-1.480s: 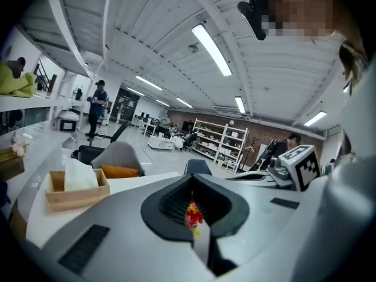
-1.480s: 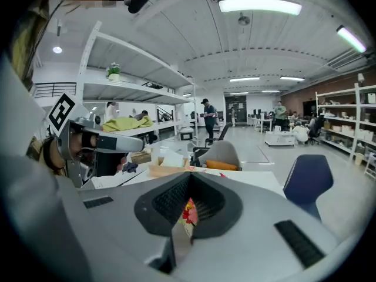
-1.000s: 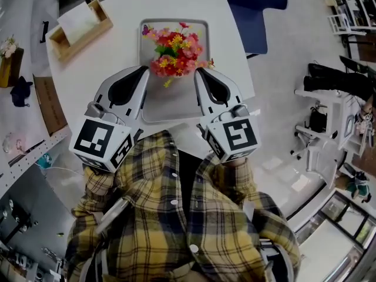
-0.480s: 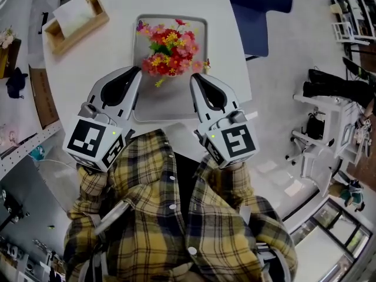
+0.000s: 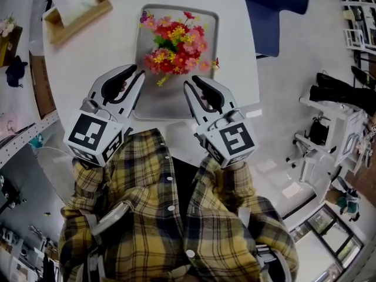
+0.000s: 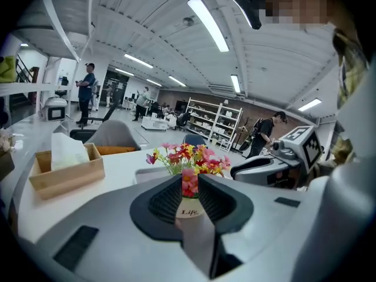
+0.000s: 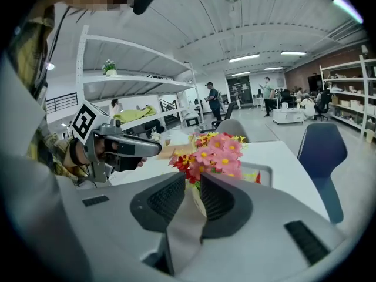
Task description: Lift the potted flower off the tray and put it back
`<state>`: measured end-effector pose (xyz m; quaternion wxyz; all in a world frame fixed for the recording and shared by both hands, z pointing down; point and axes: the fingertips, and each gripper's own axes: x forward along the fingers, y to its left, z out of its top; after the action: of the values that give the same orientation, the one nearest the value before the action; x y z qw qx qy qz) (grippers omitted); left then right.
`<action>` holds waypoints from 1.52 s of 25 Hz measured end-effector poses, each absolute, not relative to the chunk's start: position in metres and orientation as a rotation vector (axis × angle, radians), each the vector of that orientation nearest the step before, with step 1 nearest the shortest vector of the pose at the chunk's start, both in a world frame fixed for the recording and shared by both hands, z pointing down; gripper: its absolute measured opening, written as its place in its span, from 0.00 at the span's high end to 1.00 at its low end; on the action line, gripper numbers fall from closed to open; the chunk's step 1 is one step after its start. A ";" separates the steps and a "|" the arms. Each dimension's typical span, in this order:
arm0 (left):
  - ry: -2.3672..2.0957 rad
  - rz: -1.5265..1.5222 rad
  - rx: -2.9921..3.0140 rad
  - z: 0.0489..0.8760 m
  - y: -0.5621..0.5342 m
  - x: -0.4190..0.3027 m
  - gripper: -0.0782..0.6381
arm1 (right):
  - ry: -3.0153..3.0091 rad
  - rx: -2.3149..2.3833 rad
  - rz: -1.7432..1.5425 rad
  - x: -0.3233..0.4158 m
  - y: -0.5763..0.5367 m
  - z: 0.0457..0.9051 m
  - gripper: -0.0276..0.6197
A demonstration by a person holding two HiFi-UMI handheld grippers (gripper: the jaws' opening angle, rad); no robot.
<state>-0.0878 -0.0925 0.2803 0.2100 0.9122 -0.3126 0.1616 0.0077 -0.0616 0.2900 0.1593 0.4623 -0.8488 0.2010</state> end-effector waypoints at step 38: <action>-0.539 0.834 2.658 0.406 -0.111 -0.048 0.44 | -2.389 0.999 0.585 0.021 -0.104 0.415 0.36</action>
<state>-0.0475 -0.1113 0.4065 0.1514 0.9259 -0.1878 0.2906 0.0210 -0.1041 0.4153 0.2409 0.3653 -0.8734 0.2139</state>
